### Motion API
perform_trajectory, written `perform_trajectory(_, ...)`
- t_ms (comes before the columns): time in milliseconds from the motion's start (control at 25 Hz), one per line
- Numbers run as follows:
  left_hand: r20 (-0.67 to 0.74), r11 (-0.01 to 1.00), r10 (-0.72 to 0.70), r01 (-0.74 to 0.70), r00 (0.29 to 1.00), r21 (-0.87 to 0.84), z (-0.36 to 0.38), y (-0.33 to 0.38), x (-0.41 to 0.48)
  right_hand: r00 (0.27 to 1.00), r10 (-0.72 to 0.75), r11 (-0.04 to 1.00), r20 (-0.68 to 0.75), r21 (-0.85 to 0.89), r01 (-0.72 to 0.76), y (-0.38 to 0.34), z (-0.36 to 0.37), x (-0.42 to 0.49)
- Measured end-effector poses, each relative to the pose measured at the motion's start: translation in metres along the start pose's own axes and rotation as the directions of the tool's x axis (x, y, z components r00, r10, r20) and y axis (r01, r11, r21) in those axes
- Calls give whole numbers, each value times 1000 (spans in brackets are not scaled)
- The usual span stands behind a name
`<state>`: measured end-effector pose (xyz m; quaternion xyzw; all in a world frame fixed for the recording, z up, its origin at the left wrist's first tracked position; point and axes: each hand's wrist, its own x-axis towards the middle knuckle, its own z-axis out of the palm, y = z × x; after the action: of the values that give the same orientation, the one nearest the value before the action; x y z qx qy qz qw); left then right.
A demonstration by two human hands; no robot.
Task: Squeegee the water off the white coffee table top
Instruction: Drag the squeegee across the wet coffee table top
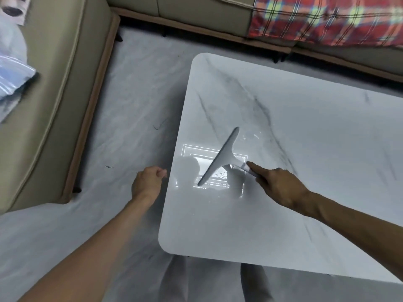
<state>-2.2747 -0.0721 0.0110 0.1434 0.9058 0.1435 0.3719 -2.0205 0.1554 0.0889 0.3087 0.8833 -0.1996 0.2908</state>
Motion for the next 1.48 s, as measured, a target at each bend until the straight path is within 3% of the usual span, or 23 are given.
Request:
perform_trajectory(80,14,1000,-13,13,1000,-10,-1,1,-6,1000,5,999,-16,-48,-6,11,-9,-16)
perform_trajectory(200,-35,990,-105,101,994,-100,-4,-4,-18,983,-177,984,-58,11,178,-12,-15,-3)
perform_trajectory(400,-37,984,-128,122,991,-129,25,-24,-32,909,-412,908,64,-52,415,-78,28,43)
perform_trajectory(560,79,990,-137,140,987,-28,73,-16,-52,921,-390,914,12,-112,389,-10,40,30)
perform_trajectory(680,13,986,-158,157,987,50,95,-2,-64,953,-303,937,15,-180,301,67,21,6)
perform_trajectory(800,-30,979,-193,191,981,-72,86,-2,-66,958,-285,940,-22,-204,274,101,4,-15)
perform_trajectory(920,42,889,-293,289,955,-356,73,-13,-72,895,-446,891,7,-83,445,55,15,-10)
perform_trajectory(1080,-93,868,-402,347,911,-354,74,-41,-94,811,-574,817,116,15,577,-59,67,12)
perform_trajectory(1200,-102,870,-436,390,894,-301,85,-67,-102,758,-623,770,190,-22,638,-95,102,18)
perform_trajectory(1360,56,903,-360,363,931,-231,101,-84,-113,797,-589,791,134,-107,603,-50,93,13)
perform_trajectory(1480,82,921,-285,296,955,-251,99,-85,-116,876,-456,857,157,-190,480,0,55,-4)
